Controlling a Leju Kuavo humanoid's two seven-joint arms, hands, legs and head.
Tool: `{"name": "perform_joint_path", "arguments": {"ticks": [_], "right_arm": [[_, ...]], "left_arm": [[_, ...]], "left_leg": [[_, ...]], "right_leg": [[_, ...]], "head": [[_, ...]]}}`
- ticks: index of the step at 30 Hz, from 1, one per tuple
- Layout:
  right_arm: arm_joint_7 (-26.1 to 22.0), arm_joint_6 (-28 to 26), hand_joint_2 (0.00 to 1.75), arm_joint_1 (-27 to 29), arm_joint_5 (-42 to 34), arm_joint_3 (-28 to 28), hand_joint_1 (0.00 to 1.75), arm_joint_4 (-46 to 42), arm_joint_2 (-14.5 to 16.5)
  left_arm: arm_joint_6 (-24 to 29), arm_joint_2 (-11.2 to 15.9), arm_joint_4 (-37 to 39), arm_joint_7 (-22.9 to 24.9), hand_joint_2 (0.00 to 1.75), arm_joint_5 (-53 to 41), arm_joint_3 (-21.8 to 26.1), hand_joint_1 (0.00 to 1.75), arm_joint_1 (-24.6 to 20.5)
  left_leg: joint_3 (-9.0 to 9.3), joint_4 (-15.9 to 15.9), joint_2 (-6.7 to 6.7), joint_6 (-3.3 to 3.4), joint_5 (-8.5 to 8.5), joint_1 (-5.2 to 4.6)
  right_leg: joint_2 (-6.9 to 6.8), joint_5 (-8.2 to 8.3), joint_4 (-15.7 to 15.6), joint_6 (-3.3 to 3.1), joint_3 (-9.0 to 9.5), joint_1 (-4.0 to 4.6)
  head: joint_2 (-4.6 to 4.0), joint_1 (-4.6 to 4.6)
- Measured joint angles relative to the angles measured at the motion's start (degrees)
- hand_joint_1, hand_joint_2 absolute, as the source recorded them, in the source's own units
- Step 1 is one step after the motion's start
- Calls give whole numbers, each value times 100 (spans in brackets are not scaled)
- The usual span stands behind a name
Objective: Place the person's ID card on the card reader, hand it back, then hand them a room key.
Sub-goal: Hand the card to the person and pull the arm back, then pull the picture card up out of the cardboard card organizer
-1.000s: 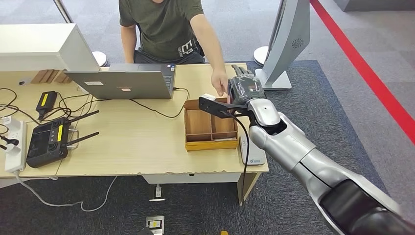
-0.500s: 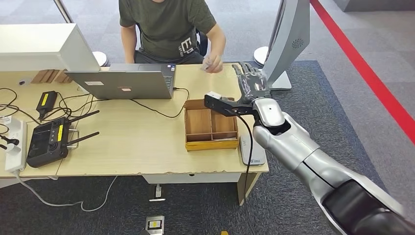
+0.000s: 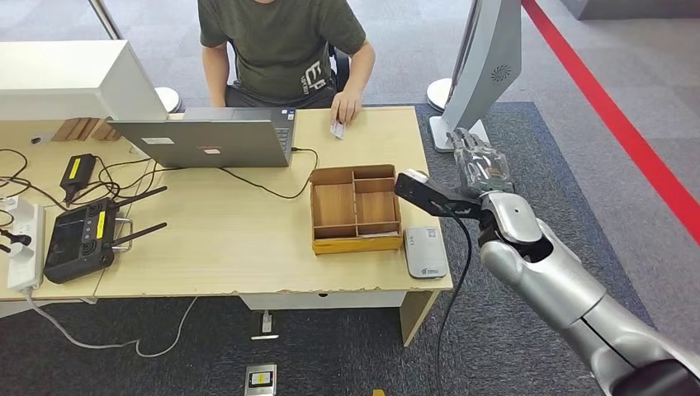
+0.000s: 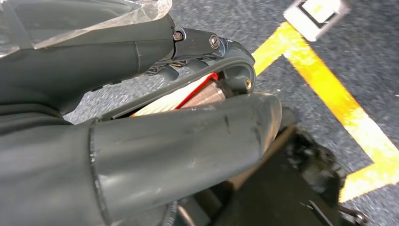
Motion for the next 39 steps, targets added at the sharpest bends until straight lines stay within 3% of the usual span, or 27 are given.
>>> {"name": "perform_joint_path", "arguments": {"ticks": [11,16,21,29,39], "right_arm": [[10,32,0,466,-418,-380,0,-1297,-644],[-16,-417,0,825,-636,-513,0,-1838,-853],[-124,-818,0,1531,-537,-728,0,-2442,-1028],[-652,-1727,0,2407,-553,-889,0,-2936,-938],[-735,-1929,0,2563,-435,-855,0,-2973,-827]], "left_arm": [[86,8,43,-35,0,118,76,0,156],[179,6,48,-137,0,316,145,0,229],[308,19,62,-261,0,504,238,0,285],[373,73,94,-318,0,680,351,0,363],[373,83,98,-327,0,718,381,0,372]], "left_leg": [[1,-2,-1,0,2,1],[1,-2,-1,0,0,1],[-1,-4,-3,1,-5,1],[0,-8,-3,0,-7,5],[0,-8,-3,0,-7,5]], "right_leg": [[0,1,1,0,3,0],[0,-1,0,0,3,0],[-1,-6,-1,-2,3,0],[-2,-9,0,-4,6,5],[-2,-9,0,-4,7,5]], "head": [[-1,-1],[1,-1],[-1,0],[1,1],[0,0]]}}
